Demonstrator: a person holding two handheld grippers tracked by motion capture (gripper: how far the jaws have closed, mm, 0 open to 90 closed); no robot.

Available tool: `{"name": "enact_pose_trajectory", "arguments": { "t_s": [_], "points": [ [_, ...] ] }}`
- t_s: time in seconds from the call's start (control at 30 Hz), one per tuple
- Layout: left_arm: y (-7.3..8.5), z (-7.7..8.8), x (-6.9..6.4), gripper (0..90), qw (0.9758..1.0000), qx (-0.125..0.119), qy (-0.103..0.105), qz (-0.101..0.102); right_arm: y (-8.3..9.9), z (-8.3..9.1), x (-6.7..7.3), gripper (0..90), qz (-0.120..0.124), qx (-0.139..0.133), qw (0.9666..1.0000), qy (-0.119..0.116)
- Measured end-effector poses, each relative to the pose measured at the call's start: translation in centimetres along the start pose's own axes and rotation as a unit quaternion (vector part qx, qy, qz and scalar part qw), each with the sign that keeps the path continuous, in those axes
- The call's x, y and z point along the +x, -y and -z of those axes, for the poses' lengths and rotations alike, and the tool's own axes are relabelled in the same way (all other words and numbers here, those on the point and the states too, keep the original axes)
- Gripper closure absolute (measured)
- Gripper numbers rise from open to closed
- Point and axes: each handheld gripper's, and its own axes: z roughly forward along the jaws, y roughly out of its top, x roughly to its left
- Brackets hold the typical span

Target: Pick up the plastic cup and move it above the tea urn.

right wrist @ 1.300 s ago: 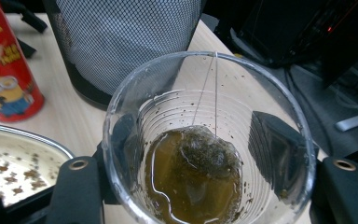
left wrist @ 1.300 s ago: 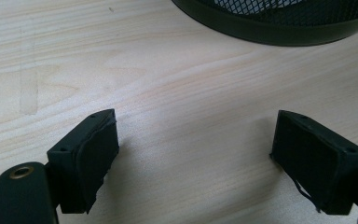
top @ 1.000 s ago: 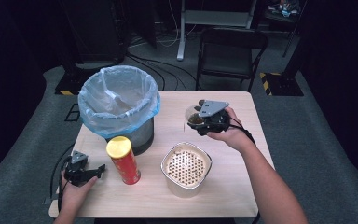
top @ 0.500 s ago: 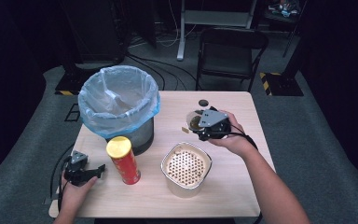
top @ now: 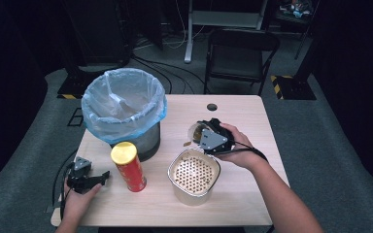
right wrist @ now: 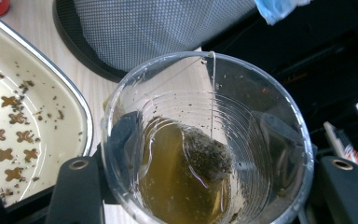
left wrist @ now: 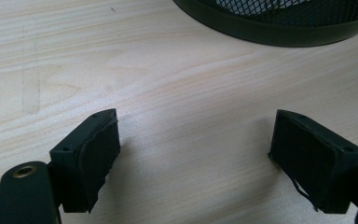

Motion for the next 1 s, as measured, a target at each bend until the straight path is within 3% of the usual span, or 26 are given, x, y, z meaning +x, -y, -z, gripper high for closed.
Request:
{"name": "enact_pose_trajectory", "arguments": {
  "t_s": [0.13,0.4,0.63,0.8,0.9,1.0],
  "points": [
    [0.0,0.0,0.0,15.3,1.0000,0.000,0.000,0.000,0.2,-0.1,0.6,36.0,0.015,-0.008,0.9998,0.007],
    [0.0,0.0,0.0,15.3,1.0000,0.000,0.000,0.000,0.1,0.4,1.7,36.0,0.072,-0.001,0.9972,0.020],
    [0.0,0.0,0.0,15.3,1.0000,0.000,-0.001,0.000,-0.1,0.6,2.9,35.4,0.129,0.013,0.9910,0.034],
    [0.0,0.0,0.0,15.3,1.0000,0.000,-0.001,0.000,-0.1,0.6,2.9,35.2,0.139,0.011,0.9883,0.062],
    [0.0,0.0,0.0,15.3,1.0000,0.000,-0.001,0.001,-0.3,0.7,2.8,35.3,0.135,0.012,0.9889,0.061],
    [0.0,0.0,0.0,15.3,1.0000,0.001,-0.001,0.000,-0.4,0.7,3.0,35.4,0.151,0.018,0.9866,0.060]
  ]
}}
